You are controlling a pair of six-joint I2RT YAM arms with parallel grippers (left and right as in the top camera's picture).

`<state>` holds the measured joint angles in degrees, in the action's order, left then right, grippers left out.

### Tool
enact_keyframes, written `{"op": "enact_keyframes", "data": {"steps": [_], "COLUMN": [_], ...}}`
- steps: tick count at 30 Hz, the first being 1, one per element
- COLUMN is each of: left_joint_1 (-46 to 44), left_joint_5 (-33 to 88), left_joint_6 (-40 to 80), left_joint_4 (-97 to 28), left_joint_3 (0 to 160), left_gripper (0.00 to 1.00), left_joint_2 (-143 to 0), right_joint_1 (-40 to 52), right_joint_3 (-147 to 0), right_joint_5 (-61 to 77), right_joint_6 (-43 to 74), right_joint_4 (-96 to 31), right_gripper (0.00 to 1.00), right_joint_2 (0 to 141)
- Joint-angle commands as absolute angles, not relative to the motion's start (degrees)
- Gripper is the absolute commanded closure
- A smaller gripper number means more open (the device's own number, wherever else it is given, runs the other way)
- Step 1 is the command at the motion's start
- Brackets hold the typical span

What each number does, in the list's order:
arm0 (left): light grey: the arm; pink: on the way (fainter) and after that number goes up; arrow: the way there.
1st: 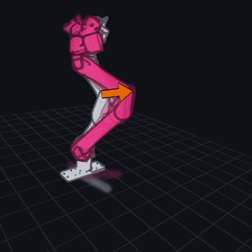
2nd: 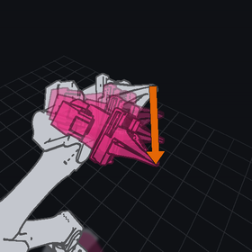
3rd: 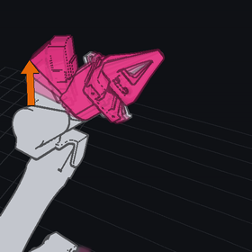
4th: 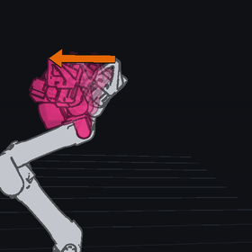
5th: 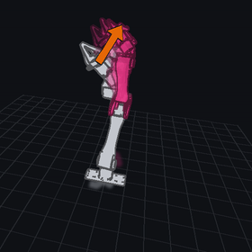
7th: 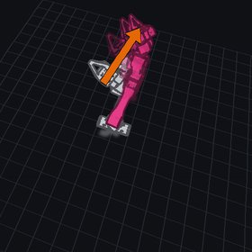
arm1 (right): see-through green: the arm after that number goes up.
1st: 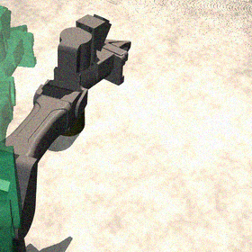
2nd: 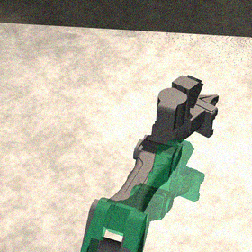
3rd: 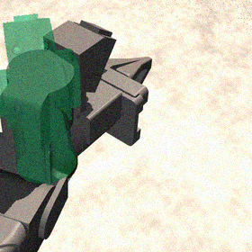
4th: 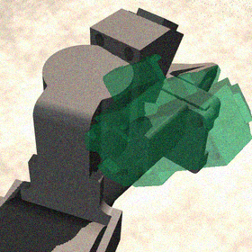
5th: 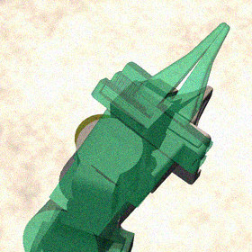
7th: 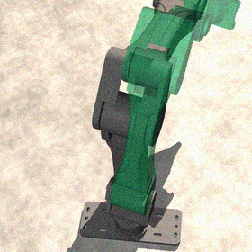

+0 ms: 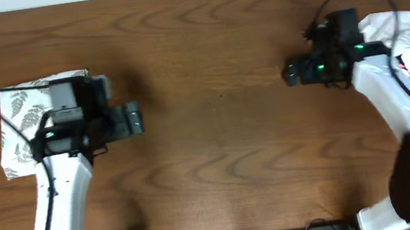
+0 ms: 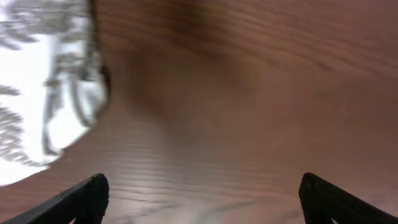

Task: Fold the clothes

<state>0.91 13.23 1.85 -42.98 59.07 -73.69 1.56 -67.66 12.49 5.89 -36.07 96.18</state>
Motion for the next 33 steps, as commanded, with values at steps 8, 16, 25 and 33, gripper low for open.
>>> {"op": "enact_keyframes", "data": {"steps": [8, 16, 25, 33], "left_joint_1": [-1.0, -1.1, -1.1, -1.1], "left_joint_5": [15.9, 16.1, 15.8, 15.9], "left_joint_6": [1.6, -0.3, -1.9, -1.9], "left_joint_4": [-42.5, -47.2, -47.4, -47.3], "left_joint_3": [59.2, 59.0, 52.1, 50.2], "left_gripper": [0.02, 0.02, 0.02, 0.02], "left_joint_2": [-73.8, -64.1, -39.2, -33.7], "right_joint_1": [-1.3, -1.2, -1.1, -1.1], "right_joint_3": [-68.9, -60.0, -44.9, -43.0], "right_joint_5": [4.9, 6.3, 6.2, 7.1], "right_joint_6": [6.6, 7.0, 7.2, 7.2], "right_joint_4": [-45.2, -50.0, -49.1, -51.8], "right_gripper": [0.01, 0.01, 0.01, 0.01], "right_joint_2": [81.3, 64.5, 35.0, 25.2]}}
